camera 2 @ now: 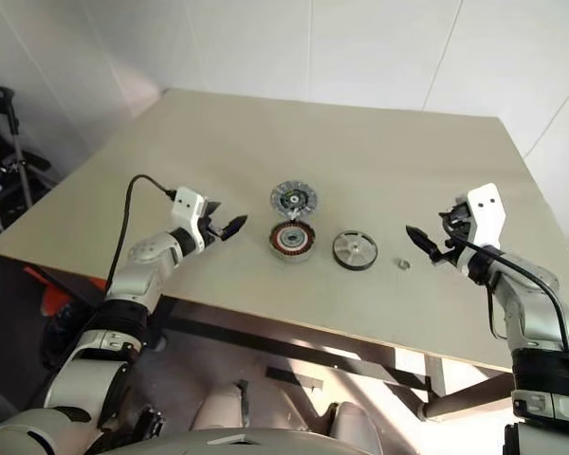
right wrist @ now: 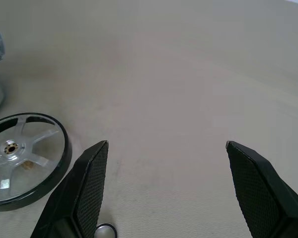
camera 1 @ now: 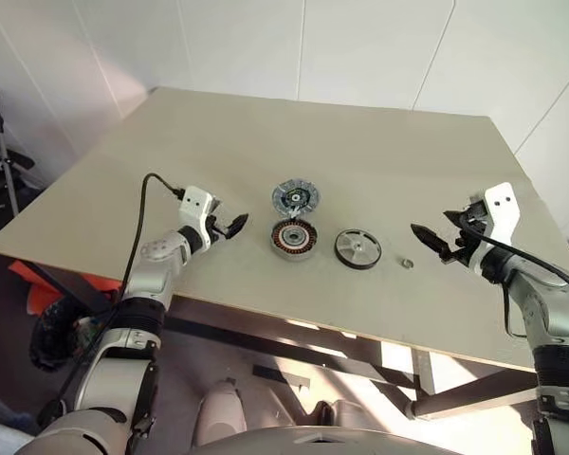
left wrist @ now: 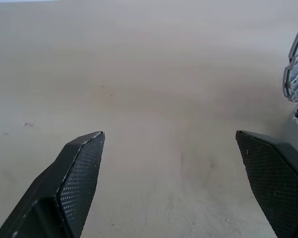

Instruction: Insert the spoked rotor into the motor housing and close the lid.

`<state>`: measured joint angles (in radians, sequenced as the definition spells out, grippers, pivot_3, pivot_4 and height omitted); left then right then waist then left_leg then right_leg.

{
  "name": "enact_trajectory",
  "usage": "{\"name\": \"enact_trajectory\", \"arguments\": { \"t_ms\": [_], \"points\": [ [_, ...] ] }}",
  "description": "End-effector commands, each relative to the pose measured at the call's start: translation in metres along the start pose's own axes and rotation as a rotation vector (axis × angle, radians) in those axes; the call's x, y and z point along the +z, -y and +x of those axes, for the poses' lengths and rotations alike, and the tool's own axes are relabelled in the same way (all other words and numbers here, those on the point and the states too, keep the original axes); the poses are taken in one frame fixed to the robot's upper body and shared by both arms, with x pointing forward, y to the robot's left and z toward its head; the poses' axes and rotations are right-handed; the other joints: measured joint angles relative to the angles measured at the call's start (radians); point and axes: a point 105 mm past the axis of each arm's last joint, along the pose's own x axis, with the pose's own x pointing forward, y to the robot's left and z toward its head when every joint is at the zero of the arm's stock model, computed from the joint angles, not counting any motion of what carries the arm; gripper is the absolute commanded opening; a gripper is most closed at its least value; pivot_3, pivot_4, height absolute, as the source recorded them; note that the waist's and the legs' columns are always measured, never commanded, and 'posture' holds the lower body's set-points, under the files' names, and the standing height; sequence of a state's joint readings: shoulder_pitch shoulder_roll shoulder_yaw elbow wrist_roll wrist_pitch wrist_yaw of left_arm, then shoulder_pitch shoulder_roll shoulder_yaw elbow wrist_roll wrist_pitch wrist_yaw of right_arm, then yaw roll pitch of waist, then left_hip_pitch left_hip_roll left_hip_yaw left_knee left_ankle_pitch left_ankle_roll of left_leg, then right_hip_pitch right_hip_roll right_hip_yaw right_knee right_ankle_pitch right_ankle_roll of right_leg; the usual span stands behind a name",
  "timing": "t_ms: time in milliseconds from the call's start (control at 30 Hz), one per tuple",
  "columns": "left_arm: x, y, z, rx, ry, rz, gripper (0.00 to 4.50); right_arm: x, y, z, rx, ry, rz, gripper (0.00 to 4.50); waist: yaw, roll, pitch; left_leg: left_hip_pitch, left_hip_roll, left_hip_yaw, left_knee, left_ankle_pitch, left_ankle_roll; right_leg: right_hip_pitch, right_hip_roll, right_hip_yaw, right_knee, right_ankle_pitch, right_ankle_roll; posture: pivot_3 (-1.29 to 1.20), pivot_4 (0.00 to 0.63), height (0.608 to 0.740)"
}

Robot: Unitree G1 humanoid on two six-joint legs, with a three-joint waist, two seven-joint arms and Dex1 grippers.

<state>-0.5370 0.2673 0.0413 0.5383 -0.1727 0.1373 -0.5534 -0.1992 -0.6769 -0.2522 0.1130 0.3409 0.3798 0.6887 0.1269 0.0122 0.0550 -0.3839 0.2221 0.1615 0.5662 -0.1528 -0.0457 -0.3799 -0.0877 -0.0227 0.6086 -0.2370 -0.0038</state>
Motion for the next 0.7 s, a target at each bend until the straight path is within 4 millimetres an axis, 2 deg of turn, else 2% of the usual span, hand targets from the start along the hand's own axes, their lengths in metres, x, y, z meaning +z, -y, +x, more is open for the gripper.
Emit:
{"name": "enact_trajectory", "arguments": {
  "t_ms": [33, 200, 433, 533, 700],
  "points": [
    [0.015, -0.004, 0.002, 0.023, 0.015, -0.038, 4.5, 0.004, -0.009, 0.0, 0.025, 0.014, -0.013, 4.3, 0.001, 0.0, 0.0, 0.0, 0.0, 0.0, 0.0, 0.0, 0.0, 0.0, 0.0, 0.0, 0.0, 0.0, 0.0, 0.0, 0.0, 0.74],
    [0.021, 0.005, -0.002, -0.052, 0.054, 0.025, 4.5, -0.004, -0.01, 0.005, -0.021, 0.029, 0.002, 4.3, 0.0, 0.0, 0.0, 0.0, 0.0, 0.0, 0.0, 0.0, 0.0, 0.0, 0.0, 0.0, 0.0, 0.0, 0.0, 0.0, 0.0, 0.74],
    [0.008, 0.042, -0.021, -0.361, -0.064, -0.042, 4.5, -0.006, -0.015, 0.012, 0.011, 0.069, 0.056, 4.3, -0.002, 0.0, 0.0, 0.0, 0.0, 0.0, -0.001, 0.0, 0.0, -0.001, 0.0, 0.0, 0.0, 0.0, 0.0, 0.0, 0.0, 0.74],
    [0.005, 0.045, -0.028, -0.398, -0.093, -0.043, 4.5, -0.006, -0.009, 0.011, 0.007, 0.07, 0.048, 4.3, -0.003, 0.0, 0.0, 0.0, 0.0, 0.0, -0.002, 0.0, 0.0, -0.002, 0.0, 0.0, 0.0, 0.0, 0.0, 0.0, 0.0, 0.74],
    [0.006, 0.032, -0.028, -0.337, -0.094, -0.024, 4.5, -0.01, 0.001, 0.005, -0.013, 0.069, 0.038, 4.3, -0.001, 0.0, 0.0, 0.0, 0.0, 0.001, -0.001, 0.0, 0.0, -0.001, 0.0, 0.0, 0.0, 0.0, 0.0, 0.0, 0.0, 0.74]
  ]
}}
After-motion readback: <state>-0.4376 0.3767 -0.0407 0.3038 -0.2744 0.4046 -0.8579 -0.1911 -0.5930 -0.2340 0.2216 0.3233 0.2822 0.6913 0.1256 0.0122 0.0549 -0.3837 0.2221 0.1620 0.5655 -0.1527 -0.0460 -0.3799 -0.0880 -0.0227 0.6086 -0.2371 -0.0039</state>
